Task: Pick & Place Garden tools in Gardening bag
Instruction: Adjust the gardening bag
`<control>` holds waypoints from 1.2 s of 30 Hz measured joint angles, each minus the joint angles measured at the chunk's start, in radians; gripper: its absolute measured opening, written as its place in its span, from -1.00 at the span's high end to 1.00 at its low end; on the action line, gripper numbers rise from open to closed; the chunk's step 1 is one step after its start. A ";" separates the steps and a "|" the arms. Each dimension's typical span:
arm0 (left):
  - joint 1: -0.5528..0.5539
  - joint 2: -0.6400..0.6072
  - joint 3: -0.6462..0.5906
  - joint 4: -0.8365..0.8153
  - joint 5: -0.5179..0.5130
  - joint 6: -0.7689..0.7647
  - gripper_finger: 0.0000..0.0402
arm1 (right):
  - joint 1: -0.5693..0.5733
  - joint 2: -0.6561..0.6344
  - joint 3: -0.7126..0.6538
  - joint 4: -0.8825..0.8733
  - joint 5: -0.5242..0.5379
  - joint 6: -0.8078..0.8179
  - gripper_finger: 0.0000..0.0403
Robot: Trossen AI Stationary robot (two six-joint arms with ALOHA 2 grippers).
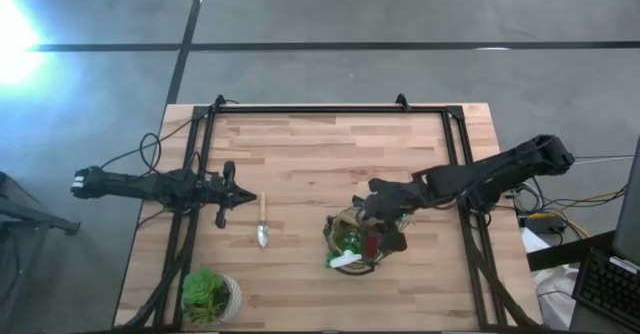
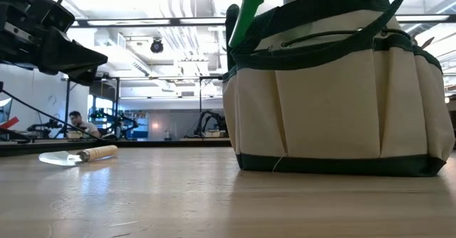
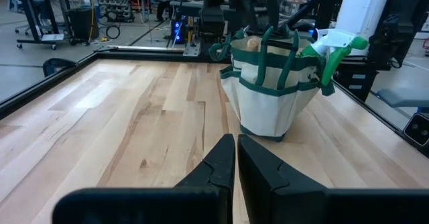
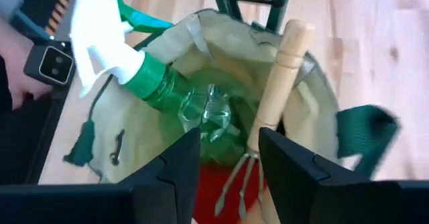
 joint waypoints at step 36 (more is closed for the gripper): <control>0.000 0.000 0.000 0.000 0.000 0.000 0.88 | 0.000 -0.349 -0.009 -0.721 0.192 0.337 0.96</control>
